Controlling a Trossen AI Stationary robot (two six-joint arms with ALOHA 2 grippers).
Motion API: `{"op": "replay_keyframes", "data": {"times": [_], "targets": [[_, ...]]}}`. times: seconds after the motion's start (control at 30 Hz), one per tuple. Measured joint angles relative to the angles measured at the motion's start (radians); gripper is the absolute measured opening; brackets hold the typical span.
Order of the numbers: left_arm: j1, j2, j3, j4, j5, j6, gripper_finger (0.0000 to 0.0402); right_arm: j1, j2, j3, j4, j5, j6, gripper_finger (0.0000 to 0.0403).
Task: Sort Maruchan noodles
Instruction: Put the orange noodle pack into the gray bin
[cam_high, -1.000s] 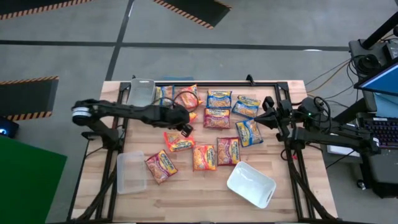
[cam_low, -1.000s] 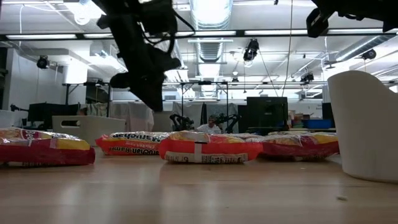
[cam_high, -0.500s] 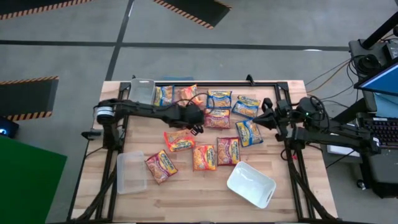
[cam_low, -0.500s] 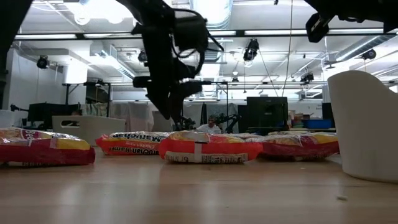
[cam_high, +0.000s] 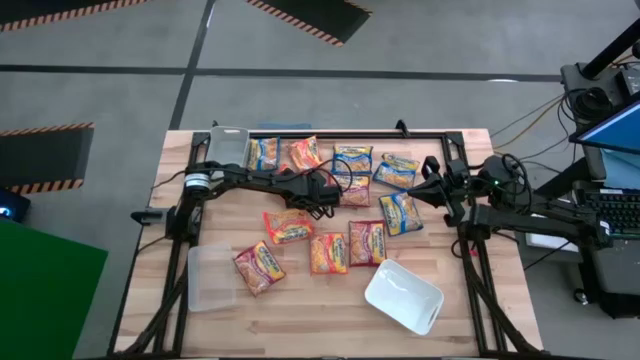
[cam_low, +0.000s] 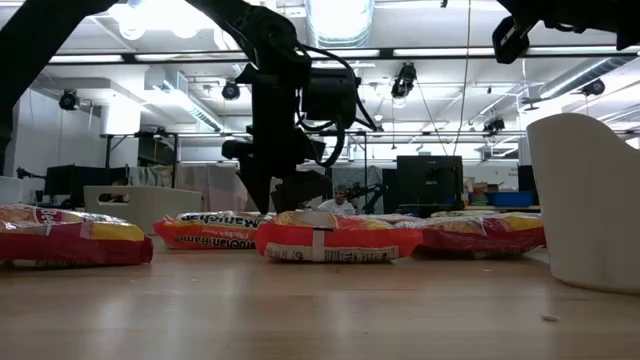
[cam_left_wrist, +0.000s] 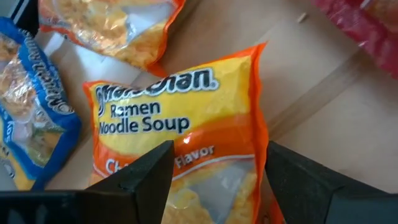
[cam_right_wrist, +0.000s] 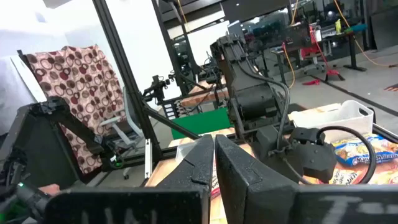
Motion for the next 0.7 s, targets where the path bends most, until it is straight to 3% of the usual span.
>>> {"op": "replay_keyframes", "data": {"times": [0.33,0.7], "targets": [[0.000,0.000,-0.047,0.012,-0.048,-0.027,0.0196,0.000,-0.001,0.015,-0.001,0.000,0.000,0.0009],[-0.004,-0.002,-0.064,0.018,-0.041,-0.026,0.0018,0.000,-0.001,0.015,-0.001,-0.001,-0.001,0.0009]]}}
